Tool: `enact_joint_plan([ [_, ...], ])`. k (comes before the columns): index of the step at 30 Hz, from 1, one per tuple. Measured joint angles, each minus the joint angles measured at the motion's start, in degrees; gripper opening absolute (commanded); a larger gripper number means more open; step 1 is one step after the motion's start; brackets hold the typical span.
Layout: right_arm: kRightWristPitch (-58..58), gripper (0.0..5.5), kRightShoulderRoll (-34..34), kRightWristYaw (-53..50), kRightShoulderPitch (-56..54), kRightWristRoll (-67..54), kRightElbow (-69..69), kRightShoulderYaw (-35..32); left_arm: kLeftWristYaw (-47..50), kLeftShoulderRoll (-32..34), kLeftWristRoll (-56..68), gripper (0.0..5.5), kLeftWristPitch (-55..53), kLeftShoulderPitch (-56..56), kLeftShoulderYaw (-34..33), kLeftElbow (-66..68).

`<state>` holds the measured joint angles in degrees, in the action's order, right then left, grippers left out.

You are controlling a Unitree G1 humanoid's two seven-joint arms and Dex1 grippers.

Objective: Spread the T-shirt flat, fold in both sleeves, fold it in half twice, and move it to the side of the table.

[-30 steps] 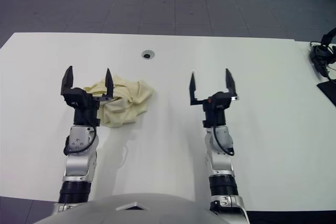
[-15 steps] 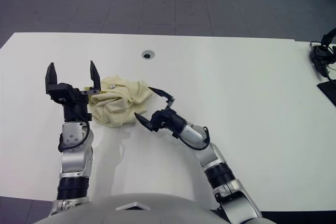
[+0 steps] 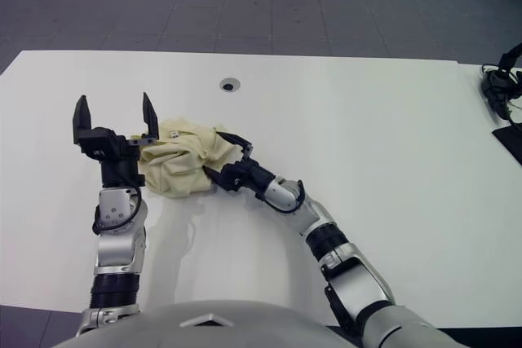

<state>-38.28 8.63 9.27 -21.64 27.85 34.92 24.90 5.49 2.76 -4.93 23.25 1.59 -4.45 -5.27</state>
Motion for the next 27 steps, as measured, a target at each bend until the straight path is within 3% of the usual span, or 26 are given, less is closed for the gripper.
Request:
enact_joint_plan([
  [23, -2.2, 0.45, -0.7, -2.3, -3.1, 0.1, 5.4, 0.8, 0.0, 0.0, -0.5, 5.40, 0.3, 0.0, 0.5, 1.3],
  [27, -2.4, 0.01, -0.6, -2.5, -3.9, 0.2, 6.6, 0.8, 0.0, 0.0, -0.5, 5.40, 0.6, -0.1, 0.5, 1.5],
])
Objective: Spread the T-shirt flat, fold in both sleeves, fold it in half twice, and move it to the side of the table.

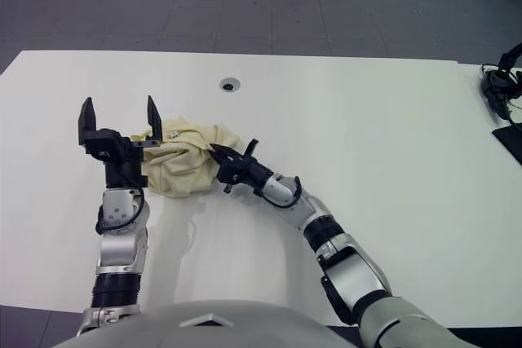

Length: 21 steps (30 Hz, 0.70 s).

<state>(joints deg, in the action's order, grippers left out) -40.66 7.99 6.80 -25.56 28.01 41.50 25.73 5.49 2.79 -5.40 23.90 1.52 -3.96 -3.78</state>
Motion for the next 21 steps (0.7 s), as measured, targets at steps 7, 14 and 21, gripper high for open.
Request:
enact_joint_plan([
  [7, -1.3, 0.01, 1.5, -1.1, -1.5, -0.2, 0.0, -0.9, 0.5, 1.0, 0.5, 5.40, 0.2, -1.8, -2.9, -1.5],
  [14, -5.1, 0.01, 6.0, 1.1, -2.3, -0.9, -10.6, -2.5, -6.4, 11.0, 10.5, 5.40, -1.7, -2.9, -11.8, -11.8],
  [21, -7.2, 0.01, 12.0, 6.5, 5.8, -0.3, -26.0, -0.8, -25.7, 25.0, 17.7, 5.40, -2.5, 2.3, -12.0, -13.3],
])
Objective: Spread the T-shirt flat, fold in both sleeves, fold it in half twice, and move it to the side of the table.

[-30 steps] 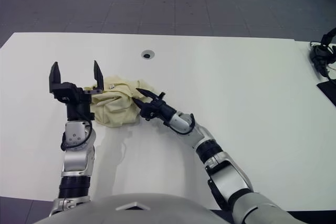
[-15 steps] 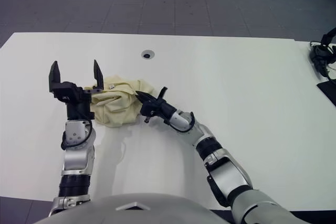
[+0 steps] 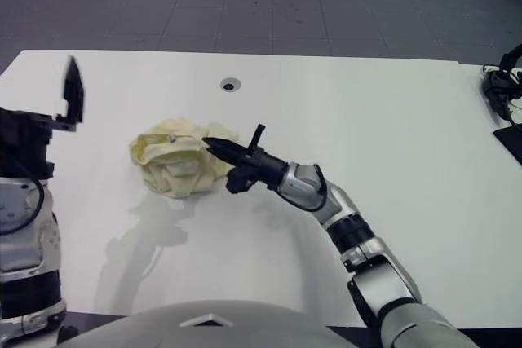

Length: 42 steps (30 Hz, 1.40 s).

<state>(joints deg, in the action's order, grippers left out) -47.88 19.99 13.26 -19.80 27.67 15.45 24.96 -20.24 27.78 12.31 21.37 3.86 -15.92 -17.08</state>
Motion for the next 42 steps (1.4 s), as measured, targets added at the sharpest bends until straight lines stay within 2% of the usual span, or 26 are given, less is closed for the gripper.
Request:
enact_joint_plan([
  [3, 0.5, 0.01, 1.4, 1.4, 2.3, -0.1, -4.5, 0.0, -9.3, 4.5, -6.2, 5.40, 3.6, 4.5, 7.5, 3.6],
  [5, 1.2, 0.01, 1.9, 1.7, 3.0, -0.1, -5.6, -0.2, -11.3, 5.7, -10.7, 5.40, 6.0, 6.0, 10.0, 7.5],
  [10, 4.7, 0.01, 0.7, 1.5, 2.9, -0.2, -7.5, -1.9, -9.4, 6.3, -20.0, 5.40, 12.5, 9.5, 13.2, 11.8],
  [20, 7.4, 0.01, -0.6, 1.2, 2.0, -0.9, -10.7, -3.2, 2.9, 4.7, -30.7, 5.40, 16.1, 11.5, 10.8, 14.5],
  [30, 7.6, 0.01, -0.1, 1.7, 2.1, -1.2, -12.0, -3.5, 12.3, 2.4, -32.9, 5.40, 13.2, 7.7, 8.3, 18.6],
  [35, 7.6, 0.00, -0.1, 1.8, 2.2, -1.9, -12.1, -3.5, 13.0, 2.2, -32.9, 4.69, 11.9, 7.7, 8.7, 19.1],
  [42, 7.6, 0.00, -0.5, 1.9, 2.2, -2.1, -12.2, -3.4, 12.7, 2.1, -32.2, 3.42, 10.5, 7.4, 9.5, 19.9],
])
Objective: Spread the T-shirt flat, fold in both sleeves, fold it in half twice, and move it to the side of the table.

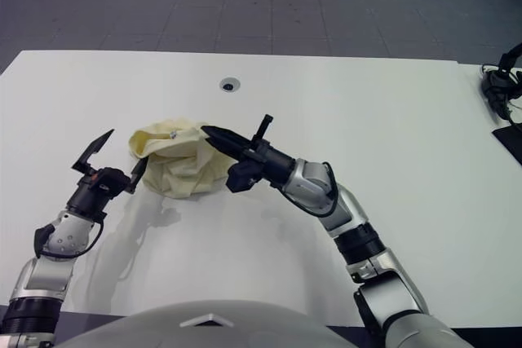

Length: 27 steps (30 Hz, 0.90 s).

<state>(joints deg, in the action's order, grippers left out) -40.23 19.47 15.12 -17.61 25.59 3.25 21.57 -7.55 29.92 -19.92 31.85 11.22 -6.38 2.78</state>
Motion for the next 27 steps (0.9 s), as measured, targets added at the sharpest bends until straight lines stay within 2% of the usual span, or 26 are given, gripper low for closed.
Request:
enact_joint_plan([
  [10, 0.1, 0.00, -0.3, 0.4, 0.0, 0.0, 0.0, 0.7, -0.8, 0.1, 0.4, 1.87, 0.0, 0.0, 1.1, -1.4],
  [18, 0.3, 0.00, -0.6, 0.5, 0.2, 0.0, 0.0, 1.2, -1.6, 0.2, 1.0, 0.25, 0.0, 0.0, 1.3, -1.5],
  [20, 0.5, 0.00, -0.6, 0.5, 0.3, 0.0, 0.0, 1.3, -1.6, 0.3, 1.0, 0.03, 0.0, 0.0, 1.3, -1.4],
  [27, 1.0, 0.00, -0.6, 0.4, 0.5, 0.0, 0.1, 1.3, -1.8, 0.7, 1.0, 0.03, 0.2, 0.0, 1.3, -1.4],
])
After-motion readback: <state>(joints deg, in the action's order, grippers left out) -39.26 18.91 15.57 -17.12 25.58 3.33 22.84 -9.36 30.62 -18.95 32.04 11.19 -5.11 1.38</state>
